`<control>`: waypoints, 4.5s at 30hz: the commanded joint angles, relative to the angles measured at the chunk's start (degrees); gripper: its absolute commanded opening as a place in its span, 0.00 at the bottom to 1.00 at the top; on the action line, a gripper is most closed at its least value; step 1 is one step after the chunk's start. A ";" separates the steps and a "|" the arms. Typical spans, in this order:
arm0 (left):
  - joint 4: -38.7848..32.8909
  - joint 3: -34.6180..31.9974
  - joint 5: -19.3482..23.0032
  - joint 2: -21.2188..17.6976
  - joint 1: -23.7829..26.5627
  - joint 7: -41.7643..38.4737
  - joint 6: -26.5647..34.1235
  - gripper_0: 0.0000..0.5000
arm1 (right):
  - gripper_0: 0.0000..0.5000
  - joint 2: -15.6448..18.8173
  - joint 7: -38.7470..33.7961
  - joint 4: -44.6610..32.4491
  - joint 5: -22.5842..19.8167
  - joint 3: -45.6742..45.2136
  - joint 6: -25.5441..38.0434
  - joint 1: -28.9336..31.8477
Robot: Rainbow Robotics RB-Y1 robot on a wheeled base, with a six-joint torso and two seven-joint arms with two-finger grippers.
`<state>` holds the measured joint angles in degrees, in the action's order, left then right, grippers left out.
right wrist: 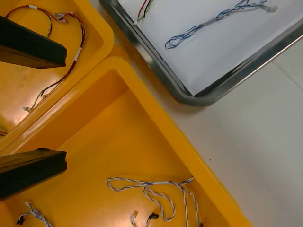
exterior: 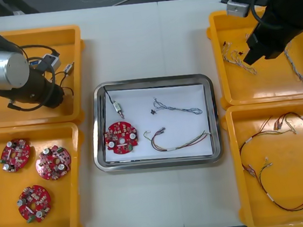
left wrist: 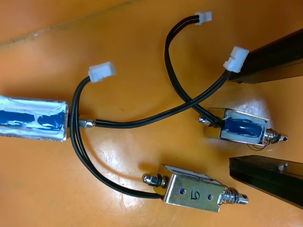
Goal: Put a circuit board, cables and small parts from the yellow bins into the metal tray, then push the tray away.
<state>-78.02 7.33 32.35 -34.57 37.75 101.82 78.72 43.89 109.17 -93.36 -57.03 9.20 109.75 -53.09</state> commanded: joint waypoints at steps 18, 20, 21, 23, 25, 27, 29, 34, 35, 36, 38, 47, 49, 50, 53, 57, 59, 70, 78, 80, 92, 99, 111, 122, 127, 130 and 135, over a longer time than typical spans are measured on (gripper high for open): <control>-0.03 0.49 0.61 0.47 2.50 4.80 -0.94 0.00 | 1.00 7.97 -22.33 -2.00 0.08 -9.99 0.25 6.95; -0.73 0.05 0.96 0.38 2.50 4.80 -0.32 0.00 | 1.00 8.50 -25.32 -1.92 0.34 -9.99 0.25 7.39; -1.26 -0.12 1.05 0.20 2.50 4.71 0.29 0.00 | 1.00 8.85 -26.64 -2.00 0.34 -10.17 0.25 7.74; -2.31 -0.65 1.22 -0.06 2.50 4.53 1.52 0.00 | 1.00 9.11 -28.75 -2.27 0.25 -10.69 0.25 8.62; -3.37 -1.09 1.40 -0.24 2.68 4.27 3.10 0.00 | 1.00 9.73 -30.77 -2.97 0.08 -11.66 0.25 9.76; -4.51 -1.97 1.58 -0.41 2.77 4.01 4.86 0.00 | 1.00 10.25 -32.53 -4.20 -0.01 -12.36 0.25 11.17; -5.65 -2.93 1.75 -0.50 2.94 3.74 6.80 0.00 | 1.00 10.69 -34.72 -6.31 -0.01 -13.24 0.25 12.84; -8.20 -4.96 2.37 -0.94 3.21 2.86 11.01 0.00 | 1.00 11.13 -39.91 -11.41 -0.19 -15.18 0.25 17.32; -8.55 -5.22 2.54 -1.03 3.21 2.77 11.37 0.00 | 1.00 11.13 -40.52 -11.94 -0.19 -15.44 0.25 17.85; -9.17 -5.57 2.63 -1.12 3.21 2.51 12.33 0.00 | 1.00 11.31 -42.02 -13.08 -0.19 -15.79 0.25 18.99; -9.78 -6.01 2.81 -1.29 3.47 2.16 13.74 0.00 | 1.00 11.66 -43.60 -14.66 -0.19 -16.32 0.25 20.40; -12.86 -9.09 3.68 -1.73 5.14 0.23 21.74 0.00 | 1.00 12.63 -49.66 -20.81 -0.36 -17.99 0.25 26.99; -13.30 -9.88 4.12 -1.91 5.58 -0.74 23.58 0.00 | 1.00 12.72 -50.02 -22.13 -0.36 -18.87 0.25 29.10; -13.48 -10.23 4.48 -1.99 5.76 -2.06 24.37 0.00 | 1.00 12.63 -50.19 -22.57 -0.36 -19.22 0.25 30.07; -14.53 -10.23 4.92 -1.99 6.11 -5.57 26.04 0.00 | 1.00 12.63 -50.45 -23.54 -0.45 -19.92 0.25 32.26; -16.20 -10.23 5.35 -1.99 6.20 -9.79 27.71 0.00 | 1.00 12.63 -51.07 -25.12 -0.01 -20.45 0.25 34.81; -16.64 -10.23 5.71 -1.99 6.28 -11.73 28.68 0.00 | 1.00 12.72 -51.25 -25.82 0.25 -20.71 0.25 35.87; -21.83 -6.80 6.67 -1.99 6.28 -28.34 31.28 0.00 | 1.00 12.63 -52.21 -29.43 0.78 -20.71 0.25 39.82; -26.22 -1.97 6.50 -0.76 6.28 -40.29 31.28 0.00 | 1.00 12.63 -52.21 -29.51 0.51 -20.71 0.25 40.00; -26.92 -1.26 6.23 -0.15 6.28 -42.14 31.28 0.00 | 1.00 12.63 -52.12 -29.51 0.78 -20.71 0.25 40.00; -29.82 6.03 0.96 4.86 8.04 -53.12 31.28 0.00 | 1.00 12.63 -51.95 -29.51 1.04 -20.71 0.25 40.09; -29.82 9.99 -2.91 8.55 9.36 -54.97 31.28 0.00 | 1.00 12.63 -51.95 -29.51 1.04 -20.71 0.25 40.09; -29.56 14.47 -7.92 14.18 10.15 -57.25 31.28 0.00 | 1.00 12.63 -51.95 -29.51 1.04 -20.71 0.25 40.09; -24.20 18.33 -11.52 18.57 10.24 -58.84 26.83 0.00 | 1.00 12.63 -51.95 -29.51 1.04 -20.71 0.25 40.09; -20.24 19.83 -12.84 19.63 10.24 -59.01 23.58 0.00 | 1.00 12.63 -51.95 -29.51 1.04 -20.71 0.25 40.09; -19.01 20.44 -12.93 19.89 10.24 -59.10 22.44 0.00 | 1.00 12.63 -51.95 -29.51 1.04 -20.71 0.25 40.09; -17.52 22.20 -13.37 19.89 10.15 -59.54 21.47 0.00 | 1.00 12.63 -51.95 -29.51 1.04 -20.71 0.25 40.09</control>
<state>-95.56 27.54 19.87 -16.21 45.28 46.99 101.03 54.00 60.04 -121.44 -56.46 -9.69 109.79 -13.67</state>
